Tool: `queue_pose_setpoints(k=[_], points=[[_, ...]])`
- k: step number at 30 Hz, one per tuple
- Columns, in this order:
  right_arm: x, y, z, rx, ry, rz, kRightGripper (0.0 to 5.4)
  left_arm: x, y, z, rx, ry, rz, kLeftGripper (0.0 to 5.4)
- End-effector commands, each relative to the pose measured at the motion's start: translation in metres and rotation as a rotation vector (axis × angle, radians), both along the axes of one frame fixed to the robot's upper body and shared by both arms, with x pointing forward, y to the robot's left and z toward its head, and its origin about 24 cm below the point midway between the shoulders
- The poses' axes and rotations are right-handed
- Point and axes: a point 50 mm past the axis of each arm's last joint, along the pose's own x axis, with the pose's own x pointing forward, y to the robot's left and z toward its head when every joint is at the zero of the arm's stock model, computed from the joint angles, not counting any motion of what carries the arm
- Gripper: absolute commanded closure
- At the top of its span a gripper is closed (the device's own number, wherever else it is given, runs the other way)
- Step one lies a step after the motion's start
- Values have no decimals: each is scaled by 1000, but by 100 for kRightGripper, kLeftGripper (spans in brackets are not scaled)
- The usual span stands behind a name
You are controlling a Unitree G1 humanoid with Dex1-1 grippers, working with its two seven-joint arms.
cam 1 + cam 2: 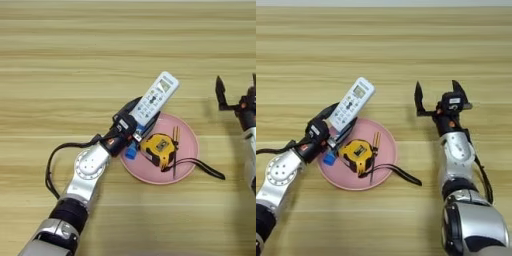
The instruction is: Move the objects on the table
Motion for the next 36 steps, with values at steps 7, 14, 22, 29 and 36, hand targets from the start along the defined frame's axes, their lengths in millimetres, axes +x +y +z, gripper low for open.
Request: queue_pose_setpoints(k=[7, 14, 22, 29, 36], points=[[-19, 40, 48, 103, -193, 428, 0, 6, -5, 5, -6, -29, -11, 254], [-37, 58, 57, 97, -174, 622, 0, 4, -9, 4, -3, -30, -28, 254], [-28, 57, 48, 171, -27, 671, 0, 4, -14, 3, -1, -37, -36, 254], [-23, 66, 39, 159, 78, 708, 0, 5, -16, 3, -4, -39, -37, 254], [-27, 84, 23, 114, 176, 783, 0, 5, -16, 2, 1, -38, -35, 254]])
